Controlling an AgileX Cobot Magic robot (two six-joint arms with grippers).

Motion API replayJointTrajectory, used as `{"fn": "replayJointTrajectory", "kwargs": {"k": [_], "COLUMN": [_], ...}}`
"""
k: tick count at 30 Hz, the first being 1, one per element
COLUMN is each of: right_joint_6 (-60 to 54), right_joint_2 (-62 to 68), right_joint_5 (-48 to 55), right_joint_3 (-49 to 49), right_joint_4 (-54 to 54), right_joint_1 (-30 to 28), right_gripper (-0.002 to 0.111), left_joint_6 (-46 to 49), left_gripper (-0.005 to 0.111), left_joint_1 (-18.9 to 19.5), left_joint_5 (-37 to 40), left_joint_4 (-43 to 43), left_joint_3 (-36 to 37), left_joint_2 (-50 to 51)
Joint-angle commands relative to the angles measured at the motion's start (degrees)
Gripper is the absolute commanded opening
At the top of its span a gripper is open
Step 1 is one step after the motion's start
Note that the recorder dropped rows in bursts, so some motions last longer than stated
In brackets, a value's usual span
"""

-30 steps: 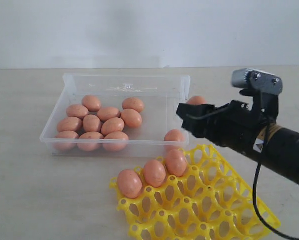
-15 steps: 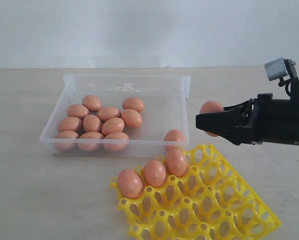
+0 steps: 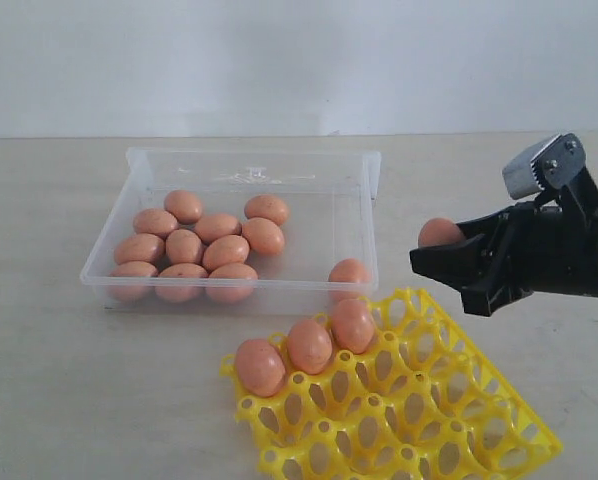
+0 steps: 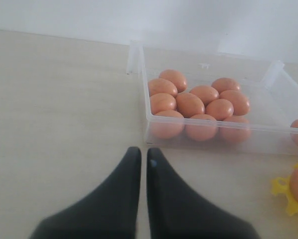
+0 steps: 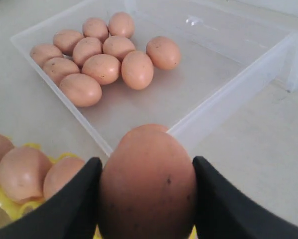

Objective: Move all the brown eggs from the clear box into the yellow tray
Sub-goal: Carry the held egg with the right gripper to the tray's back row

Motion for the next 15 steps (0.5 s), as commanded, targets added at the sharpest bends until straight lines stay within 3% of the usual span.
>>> {"fn": "replayJointTrajectory", "kwargs": {"k": [1, 6, 15], "right_joint_6": [-3.44, -8.85, -12.49], "right_joint_2": [5.95, 9.44, 12.17], "right_joint_5": [-4.6, -14.87, -11.32], "right_joint_3": [-0.29, -0.29, -0.29], "right_joint_4": [0.86, 1.82, 2.08], "right_joint_1": [-0.48, -0.48, -0.48], "right_gripper": [0.0, 0.0, 0.0], "left_joint_6": [0.24, 0.24, 0.24], "left_gripper": [0.004, 0.004, 0.004], "left_joint_1": [-0.13, -0.13, -0.13], "left_joint_5": [-0.53, -0.53, -0.53], "left_joint_4": [0.24, 0.24, 0.24], "left_joint_3": [0.23, 0.23, 0.23], "left_joint_2": [0.24, 0.24, 0.24]}}
